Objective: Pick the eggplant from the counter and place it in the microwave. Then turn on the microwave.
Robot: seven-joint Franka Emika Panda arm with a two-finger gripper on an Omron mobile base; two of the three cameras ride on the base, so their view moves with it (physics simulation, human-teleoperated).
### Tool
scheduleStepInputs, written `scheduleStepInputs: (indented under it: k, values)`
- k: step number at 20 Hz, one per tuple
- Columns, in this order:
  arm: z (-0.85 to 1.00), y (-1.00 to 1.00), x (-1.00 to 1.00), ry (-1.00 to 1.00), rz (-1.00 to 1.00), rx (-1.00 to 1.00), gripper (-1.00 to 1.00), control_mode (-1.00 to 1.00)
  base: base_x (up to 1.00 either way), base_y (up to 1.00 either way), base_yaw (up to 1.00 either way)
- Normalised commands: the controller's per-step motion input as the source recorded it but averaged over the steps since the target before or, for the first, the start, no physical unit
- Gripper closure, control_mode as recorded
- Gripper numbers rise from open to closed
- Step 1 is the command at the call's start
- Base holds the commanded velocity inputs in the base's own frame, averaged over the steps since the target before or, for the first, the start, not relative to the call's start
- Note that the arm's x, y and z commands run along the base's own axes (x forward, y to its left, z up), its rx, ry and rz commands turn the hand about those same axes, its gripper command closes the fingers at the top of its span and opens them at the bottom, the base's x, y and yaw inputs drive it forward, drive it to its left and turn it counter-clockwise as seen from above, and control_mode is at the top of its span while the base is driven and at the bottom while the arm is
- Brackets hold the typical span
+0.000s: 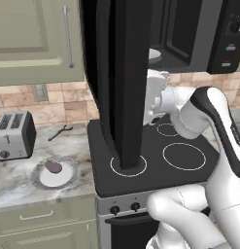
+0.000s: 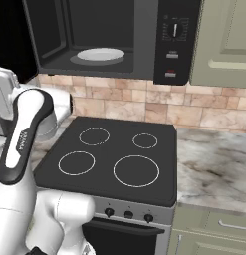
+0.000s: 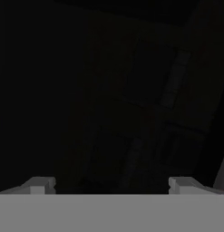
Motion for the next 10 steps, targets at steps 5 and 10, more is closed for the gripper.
scheduleStepInputs:
  k: [5,10]
  values:
    - [0.01,0.08,0.0,-0.04,0.0,-0.03,-1.0,-1.0,0.0,0.0,0.0]
    - [0.0,-0.45,0.05,-0.15,-0.17,-0.17,-1.0,-1.0,0.0,0.0,0.0]
